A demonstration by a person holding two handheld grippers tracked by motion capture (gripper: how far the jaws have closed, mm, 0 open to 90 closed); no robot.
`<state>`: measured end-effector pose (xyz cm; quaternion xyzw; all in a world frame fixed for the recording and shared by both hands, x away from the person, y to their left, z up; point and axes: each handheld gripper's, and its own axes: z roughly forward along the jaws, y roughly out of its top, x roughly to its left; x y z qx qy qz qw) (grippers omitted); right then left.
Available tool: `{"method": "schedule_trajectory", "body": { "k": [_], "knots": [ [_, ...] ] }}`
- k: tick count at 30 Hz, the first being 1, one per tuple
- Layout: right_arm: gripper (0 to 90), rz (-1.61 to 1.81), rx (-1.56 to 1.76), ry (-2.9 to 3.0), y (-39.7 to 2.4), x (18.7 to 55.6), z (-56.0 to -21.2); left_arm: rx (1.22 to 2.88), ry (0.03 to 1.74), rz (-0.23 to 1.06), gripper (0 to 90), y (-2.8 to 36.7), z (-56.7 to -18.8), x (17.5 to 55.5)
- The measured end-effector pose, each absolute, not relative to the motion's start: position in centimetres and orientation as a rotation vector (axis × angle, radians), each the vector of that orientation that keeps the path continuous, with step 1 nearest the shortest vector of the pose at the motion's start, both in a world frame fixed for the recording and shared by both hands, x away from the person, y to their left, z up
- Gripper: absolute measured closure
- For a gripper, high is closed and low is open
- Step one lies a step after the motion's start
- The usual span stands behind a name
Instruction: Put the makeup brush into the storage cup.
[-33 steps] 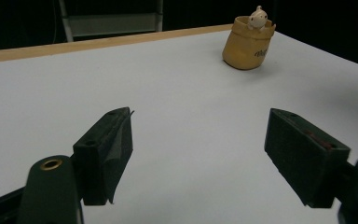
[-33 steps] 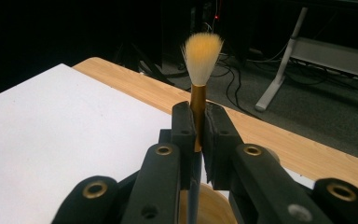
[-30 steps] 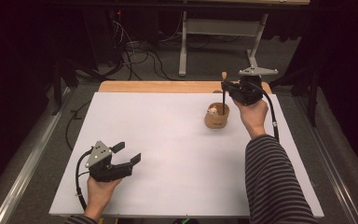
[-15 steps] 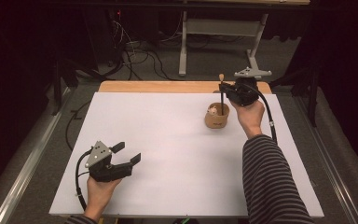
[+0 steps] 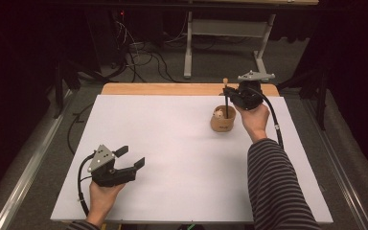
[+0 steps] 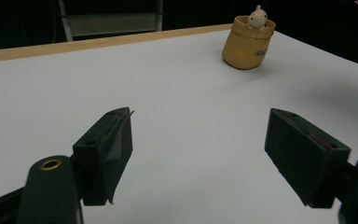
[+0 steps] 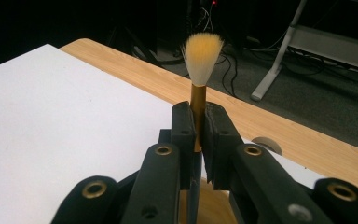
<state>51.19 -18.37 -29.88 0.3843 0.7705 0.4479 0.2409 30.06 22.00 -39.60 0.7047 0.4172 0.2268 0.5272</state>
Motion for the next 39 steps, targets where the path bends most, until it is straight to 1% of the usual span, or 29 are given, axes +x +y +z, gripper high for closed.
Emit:
{"method": "schedule_trajectory", "body": {
  "k": [28, 29, 30, 31, 33, 34, 35, 36, 37, 39],
  "knots": [
    [84.8, 1.164, 1.083, 2.151, -18.2, 51.8, -31.1, 1.692, 0.998, 0.544, 24.1, 22.0, -39.6, 30.1],
    [81.9, 1.168, 1.088, 2.159, -18.2, 51.8, -31.2, 1.692, 0.998, 0.544, 24.1, 22.0, -39.6, 30.1],
    [75.7, 1.166, 1.091, 2.167, -18.2, 51.9, -31.3, 1.692, 0.998, 0.544, 24.1, 22.0, -39.6, 30.1],
    [67.5, 1.168, 1.104, 2.17, -18.3, 51.9, -31.4, 1.692, 0.997, 0.545, 24.1, 21.9, -39.6, 30.1],
    [59.7, 1.175, 1.12, 2.171, -18.3, 51.9, -31.4, 1.692, 0.998, 0.545, 24.1, 22.0, -39.6, 30.1],
    [59.7, 1.175, 1.12, 2.171, -18.3, 51.9, -31.4, 1.692, 0.998, 0.545, 24.1, 22.0, -39.6, 30.1],
    [54.8, 1.183, 1.128, 2.16, -18.5, 51.8, -31.5, 1.692, 0.998, 0.546, 24.1, 21.9, -39.6, 30.1],
    [54.8, 1.183, 1.128, 2.16, -18.5, 51.8, -31.5, 1.692, 0.998, 0.546, 24.1, 21.9, -39.6, 30.1],
    [52.4, 1.191, 1.13, 2.156, -18.7, 51.6, -31.6, 1.693, 0.998, 0.546, 24.1, 21.9, -39.6, 30.1],
    [51.1, 1.192, 1.127, 2.163, -18.9, 51.5, -31.5, 1.695, 0.998, 0.547, 24.1, 21.9, -39.6, 30.1]
  ]
}}
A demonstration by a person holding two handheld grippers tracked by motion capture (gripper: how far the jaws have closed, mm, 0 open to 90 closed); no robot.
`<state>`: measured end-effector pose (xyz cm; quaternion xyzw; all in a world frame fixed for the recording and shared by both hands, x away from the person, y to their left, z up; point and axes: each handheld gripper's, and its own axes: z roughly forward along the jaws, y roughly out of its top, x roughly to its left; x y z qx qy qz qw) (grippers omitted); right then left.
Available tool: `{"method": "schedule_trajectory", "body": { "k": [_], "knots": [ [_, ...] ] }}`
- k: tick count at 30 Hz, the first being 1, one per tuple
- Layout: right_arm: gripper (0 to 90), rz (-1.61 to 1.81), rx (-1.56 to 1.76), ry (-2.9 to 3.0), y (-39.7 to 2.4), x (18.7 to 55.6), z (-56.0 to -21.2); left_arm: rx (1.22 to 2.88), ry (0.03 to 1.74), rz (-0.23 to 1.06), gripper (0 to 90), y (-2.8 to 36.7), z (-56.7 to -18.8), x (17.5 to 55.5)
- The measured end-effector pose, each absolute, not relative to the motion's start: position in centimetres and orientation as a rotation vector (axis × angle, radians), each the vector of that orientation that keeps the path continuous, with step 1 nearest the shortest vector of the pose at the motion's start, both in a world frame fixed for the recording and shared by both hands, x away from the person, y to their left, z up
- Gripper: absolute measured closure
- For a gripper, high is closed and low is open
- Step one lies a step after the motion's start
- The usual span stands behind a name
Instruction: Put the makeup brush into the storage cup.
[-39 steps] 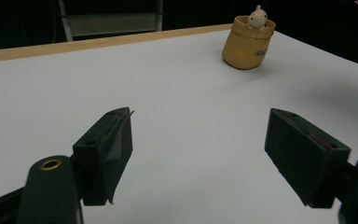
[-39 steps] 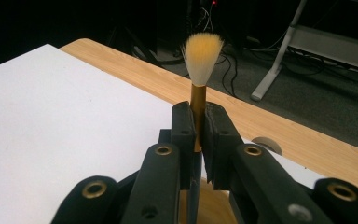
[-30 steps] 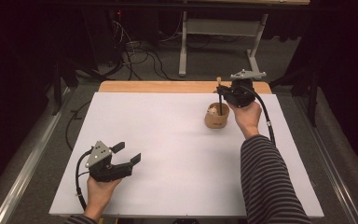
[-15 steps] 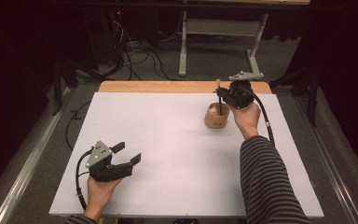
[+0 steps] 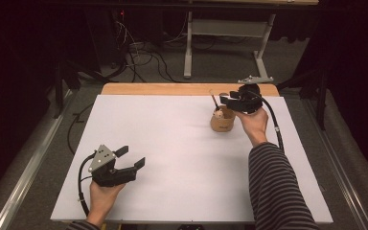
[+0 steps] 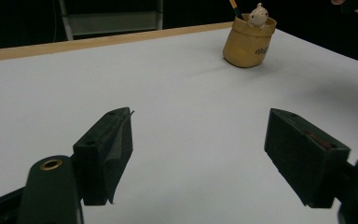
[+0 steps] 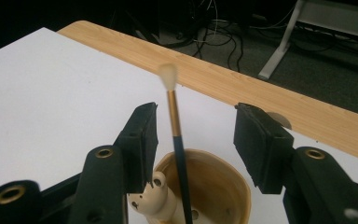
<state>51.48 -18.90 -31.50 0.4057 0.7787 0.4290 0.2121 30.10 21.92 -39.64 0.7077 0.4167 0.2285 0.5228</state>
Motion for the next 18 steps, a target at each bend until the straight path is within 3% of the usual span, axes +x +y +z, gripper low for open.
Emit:
{"method": "schedule_trajectory", "body": {
  "k": [18],
  "knots": [
    [47.3, 1.241, 1.08, 2.167, -19.2, 49.8, -30.2, 1.689, 1.001, 0.549, 24.1, 22.0, -39.6, 30.1]
  ]
}}
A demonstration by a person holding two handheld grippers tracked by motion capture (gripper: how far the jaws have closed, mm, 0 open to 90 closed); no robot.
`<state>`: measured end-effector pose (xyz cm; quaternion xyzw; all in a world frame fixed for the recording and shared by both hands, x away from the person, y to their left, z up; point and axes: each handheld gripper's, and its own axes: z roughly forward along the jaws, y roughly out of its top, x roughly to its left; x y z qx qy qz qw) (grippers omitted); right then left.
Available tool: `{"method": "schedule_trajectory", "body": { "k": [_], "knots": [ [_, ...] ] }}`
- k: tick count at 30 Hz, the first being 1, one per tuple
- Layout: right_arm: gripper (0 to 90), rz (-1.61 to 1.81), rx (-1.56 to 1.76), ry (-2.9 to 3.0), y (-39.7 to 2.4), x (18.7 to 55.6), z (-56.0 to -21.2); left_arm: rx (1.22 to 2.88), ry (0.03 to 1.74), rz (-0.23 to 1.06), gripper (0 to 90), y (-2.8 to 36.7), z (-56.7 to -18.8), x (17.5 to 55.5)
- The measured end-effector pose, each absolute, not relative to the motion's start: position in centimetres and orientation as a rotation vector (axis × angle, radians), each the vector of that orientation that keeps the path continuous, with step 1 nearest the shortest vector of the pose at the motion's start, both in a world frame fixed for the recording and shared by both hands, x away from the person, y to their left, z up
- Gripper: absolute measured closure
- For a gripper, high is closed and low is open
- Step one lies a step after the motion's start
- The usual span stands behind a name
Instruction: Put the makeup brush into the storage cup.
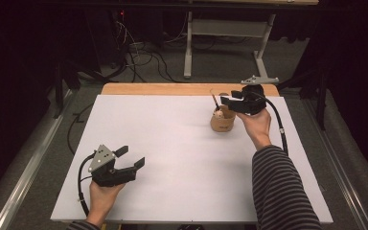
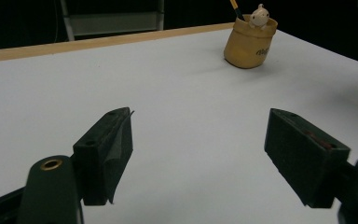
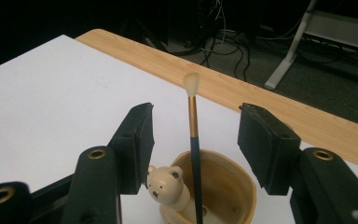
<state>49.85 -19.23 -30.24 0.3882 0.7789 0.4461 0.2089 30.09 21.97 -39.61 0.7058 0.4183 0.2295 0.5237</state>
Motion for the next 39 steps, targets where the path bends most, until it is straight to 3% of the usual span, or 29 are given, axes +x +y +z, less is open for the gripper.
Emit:
{"method": "schedule_trajectory", "body": {
  "k": [25, 39],
  "knots": [
    [45.5, 1.346, 1.044, 2.124, -22.0, 46.2, -29.6, 1.685, 1.006, 0.548, 24.1, 21.9, -39.6, 30.1],
    [45.5, 1.413, 1.014, 2.098, -23.3, 42.5, -29.1, 1.668, 1.013, 0.554, 24.2, 22.1, -39.5, 30.0]
  ]
}}
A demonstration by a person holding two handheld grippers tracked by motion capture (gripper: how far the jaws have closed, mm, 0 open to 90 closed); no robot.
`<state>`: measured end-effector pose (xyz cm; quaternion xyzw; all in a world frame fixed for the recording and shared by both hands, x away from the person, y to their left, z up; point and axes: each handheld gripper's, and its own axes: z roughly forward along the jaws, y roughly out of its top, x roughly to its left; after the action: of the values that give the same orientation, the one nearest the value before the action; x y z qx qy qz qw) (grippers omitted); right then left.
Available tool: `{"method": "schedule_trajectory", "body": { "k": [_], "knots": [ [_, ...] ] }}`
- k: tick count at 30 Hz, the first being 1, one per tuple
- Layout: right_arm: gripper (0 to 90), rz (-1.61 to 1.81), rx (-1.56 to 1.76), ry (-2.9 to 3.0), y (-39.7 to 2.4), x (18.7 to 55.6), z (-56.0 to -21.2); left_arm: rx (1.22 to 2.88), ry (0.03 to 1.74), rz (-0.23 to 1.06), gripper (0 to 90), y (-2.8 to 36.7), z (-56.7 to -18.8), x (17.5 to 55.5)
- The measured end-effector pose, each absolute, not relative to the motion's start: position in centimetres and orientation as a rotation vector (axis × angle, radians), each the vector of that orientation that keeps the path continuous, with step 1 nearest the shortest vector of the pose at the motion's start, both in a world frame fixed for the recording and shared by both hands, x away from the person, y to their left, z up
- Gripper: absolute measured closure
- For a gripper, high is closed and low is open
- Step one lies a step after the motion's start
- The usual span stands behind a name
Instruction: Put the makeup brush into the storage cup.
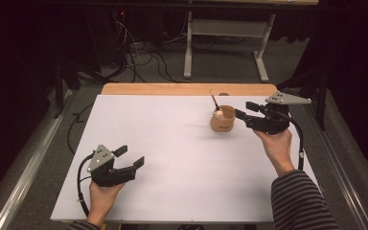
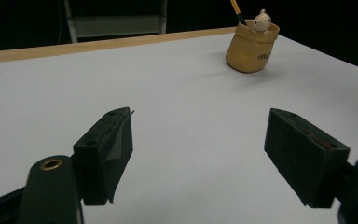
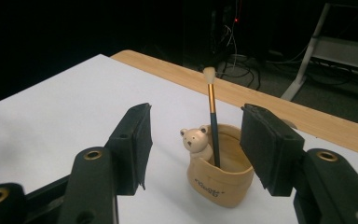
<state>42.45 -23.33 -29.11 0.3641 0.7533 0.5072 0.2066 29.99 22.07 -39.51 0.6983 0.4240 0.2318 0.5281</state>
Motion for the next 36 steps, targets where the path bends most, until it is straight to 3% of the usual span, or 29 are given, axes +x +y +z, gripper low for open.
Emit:
{"method": "schedule_trajectory", "body": {
  "k": [36],
  "knots": [
    [45.7, 1.544, 0.977, 2.045, -25.8, 36.7, -30.1, 1.657, 1.012, 0.555, 24.5, 22.2, -39.5, 29.9]
  ]
}}
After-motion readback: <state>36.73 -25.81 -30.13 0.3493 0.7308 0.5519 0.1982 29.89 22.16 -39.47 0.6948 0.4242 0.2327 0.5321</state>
